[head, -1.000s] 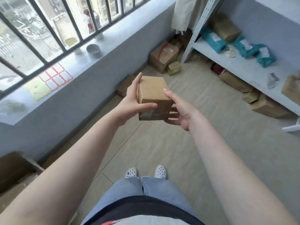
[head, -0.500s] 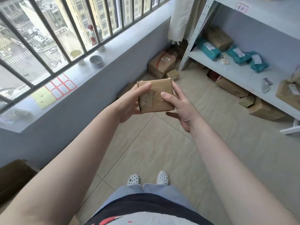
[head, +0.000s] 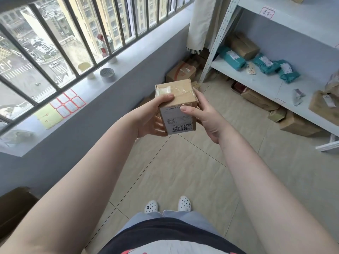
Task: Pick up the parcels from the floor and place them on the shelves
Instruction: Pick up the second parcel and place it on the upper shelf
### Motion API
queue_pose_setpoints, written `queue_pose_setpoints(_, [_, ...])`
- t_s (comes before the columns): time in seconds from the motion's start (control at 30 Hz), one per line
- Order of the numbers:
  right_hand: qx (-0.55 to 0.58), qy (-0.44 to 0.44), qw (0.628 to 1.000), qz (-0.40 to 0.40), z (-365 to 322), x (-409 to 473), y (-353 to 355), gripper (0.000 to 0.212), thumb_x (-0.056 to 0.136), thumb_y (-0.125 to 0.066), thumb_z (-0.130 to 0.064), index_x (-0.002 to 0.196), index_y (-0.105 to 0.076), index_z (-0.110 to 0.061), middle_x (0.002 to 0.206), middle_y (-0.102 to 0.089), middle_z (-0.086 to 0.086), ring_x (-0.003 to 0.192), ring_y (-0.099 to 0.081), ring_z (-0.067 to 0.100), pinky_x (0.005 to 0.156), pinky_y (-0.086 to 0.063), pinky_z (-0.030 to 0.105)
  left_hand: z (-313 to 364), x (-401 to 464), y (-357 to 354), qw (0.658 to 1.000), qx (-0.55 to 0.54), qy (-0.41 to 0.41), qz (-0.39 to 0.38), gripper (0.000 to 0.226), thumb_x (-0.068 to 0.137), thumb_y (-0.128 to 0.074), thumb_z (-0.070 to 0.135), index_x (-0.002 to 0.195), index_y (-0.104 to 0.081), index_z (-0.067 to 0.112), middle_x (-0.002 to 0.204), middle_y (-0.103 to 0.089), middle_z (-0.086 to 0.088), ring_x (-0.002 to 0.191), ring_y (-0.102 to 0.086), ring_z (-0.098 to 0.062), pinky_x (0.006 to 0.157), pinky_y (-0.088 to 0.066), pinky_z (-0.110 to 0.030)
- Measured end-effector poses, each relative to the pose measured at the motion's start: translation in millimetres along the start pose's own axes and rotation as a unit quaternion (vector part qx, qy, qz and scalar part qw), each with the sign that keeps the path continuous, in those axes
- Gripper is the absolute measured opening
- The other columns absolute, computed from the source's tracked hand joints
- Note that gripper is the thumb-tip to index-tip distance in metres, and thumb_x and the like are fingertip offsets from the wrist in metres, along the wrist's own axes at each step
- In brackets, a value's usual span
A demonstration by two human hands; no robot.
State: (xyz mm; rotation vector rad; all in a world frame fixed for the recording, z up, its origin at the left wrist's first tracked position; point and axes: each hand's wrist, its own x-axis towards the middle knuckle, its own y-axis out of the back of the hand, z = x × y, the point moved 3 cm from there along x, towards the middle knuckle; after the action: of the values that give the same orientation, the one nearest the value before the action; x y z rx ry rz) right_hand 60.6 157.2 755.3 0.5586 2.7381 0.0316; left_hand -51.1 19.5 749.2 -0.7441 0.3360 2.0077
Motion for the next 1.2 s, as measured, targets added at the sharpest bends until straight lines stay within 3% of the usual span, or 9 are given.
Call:
queue_pose_setpoints(0.1, [-0.008, -0.001, 1.000, 0.028, -4, 2, 4, 0.084, 0.071, -0.077, -0.041, 0.145, -0.036, -0.037, 0.132, -0.057, -0.001, 0.119, -0.054, 0.008, 0.090, -0.043, 0.026, -2, 6, 5, 0.999, 0.022, -0.007, -0.036, 0.079, 0.082, -0.033, 0.084, 0.121, -0.065, 0.023, 0.125, -0.068, -0.014, 0.115, -0.064, -0.031, 0.106, -0.044, -0.045])
queue_pose_setpoints(0.2, [0.032, -0.028, 0.996, 0.072, -2, 4, 9, 0.070, 0.076, -0.072, -0.048, 0.139, -0.043, -0.033, 0.123, -0.063, -0.002, 0.116, -0.057, 0.015, 0.096, -0.043, 0.040, -3, 13, 3, 0.995, 0.046, -0.050, -0.069, 0.097, 0.067, -0.043, 0.093, 0.145, -0.049, 0.035, 0.151, -0.052, 0.001, 0.144, -0.041, -0.022, 0.122, -0.020, -0.050])
queue_pose_setpoints(0.3, [0.081, -0.043, 0.991, 0.098, -1, 4, 9, 0.065, 0.080, -0.069, -0.049, 0.136, -0.045, -0.026, 0.120, -0.067, 0.000, 0.117, -0.060, 0.023, 0.088, -0.051, 0.043, 1, 10, -3, 0.989, 0.073, -0.126, -0.030, 0.074, 0.078, -0.061, 0.064, 0.141, -0.051, 0.027, 0.135, -0.066, 0.003, 0.127, -0.060, -0.019, 0.116, -0.037, -0.048])
queue_pose_setpoints(0.4, [0.074, -0.062, 0.989, 0.113, -3, 6, 5, 0.077, 0.067, -0.072, -0.061, 0.131, -0.049, -0.028, 0.114, -0.070, -0.002, 0.113, -0.063, 0.024, 0.098, -0.048, 0.052, 0, 14, -3, 0.988, 0.023, -0.146, 0.032, 0.082, 0.066, -0.077, 0.061, 0.135, -0.057, 0.021, 0.121, -0.074, -0.003, 0.110, -0.072, -0.025, 0.099, -0.055, -0.051])
queue_pose_setpoints(0.6, [0.013, -0.033, 0.994, 0.104, -10, 7, 17, 0.085, 0.081, -0.074, -0.035, 0.150, -0.028, -0.020, 0.128, -0.059, -0.003, 0.114, -0.058, 0.010, 0.083, -0.044, 0.023, -5, 17, 0, 0.989, -0.011, -0.126, 0.075, 0.056, 0.074, -0.082, 0.047, 0.122, -0.069, 0.023, 0.107, -0.079, -0.004, 0.098, -0.076, -0.024, 0.094, -0.059, -0.045])
queue_pose_setpoints(0.7, [-0.028, -0.022, 0.996, 0.079, -12, 9, 22, 0.090, 0.078, -0.078, -0.030, 0.152, -0.029, -0.015, 0.133, -0.058, 0.005, 0.120, -0.059, 0.015, 0.099, -0.047, 0.031, -1, 16, 0, 0.990, 0.017, -0.119, 0.076, 0.057, 0.076, -0.082, 0.043, 0.127, -0.068, 0.023, 0.105, -0.080, -0.002, 0.094, -0.077, -0.021, 0.088, -0.062, -0.040])
queue_pose_setpoints(0.8, [-0.021, -0.026, 0.997, 0.075, -13, 9, 22, 0.077, 0.078, -0.078, -0.029, 0.144, -0.044, -0.009, 0.126, -0.064, 0.005, 0.107, -0.065, 0.012, 0.087, -0.054, 0.025, 4, 12, 0, 0.989, 0.032, -0.121, 0.081, 0.062, 0.076, -0.081, 0.044, 0.131, -0.065, 0.022, 0.106, -0.079, -0.001, 0.097, -0.076, -0.022, 0.084, -0.062, -0.035])
queue_pose_setpoints(1.03, [0.129, -0.035, 0.973, 0.186, -2, 6, 11, 0.061, 0.070, -0.082, -0.032, 0.122, -0.062, -0.008, 0.113, -0.072, 0.005, 0.094, -0.069, 0.014, 0.089, -0.056, 0.032, -8, 14, -13, 0.936, -0.066, -0.141, 0.316, 0.136, 0.047, -0.086, 0.065, 0.159, -0.016, 0.031, 0.156, -0.032, -0.005, 0.142, -0.041, -0.021, 0.114, -0.042, -0.047])
queue_pose_setpoints(1.2, [0.215, -0.037, 0.952, 0.214, 7, 2, -6, 0.051, 0.073, -0.080, -0.028, 0.119, -0.064, -0.011, 0.106, -0.074, 0.002, 0.093, -0.068, 0.013, 0.089, -0.054, 0.029, -22, 17, -39, 0.921, -0.291, -0.012, 0.260, 0.137, 0.060, -0.087, 0.054, 0.158, 0.007, 0.032, 0.154, -0.039, -0.003, 0.135, -0.049, -0.029, 0.107, -0.046, -0.053])
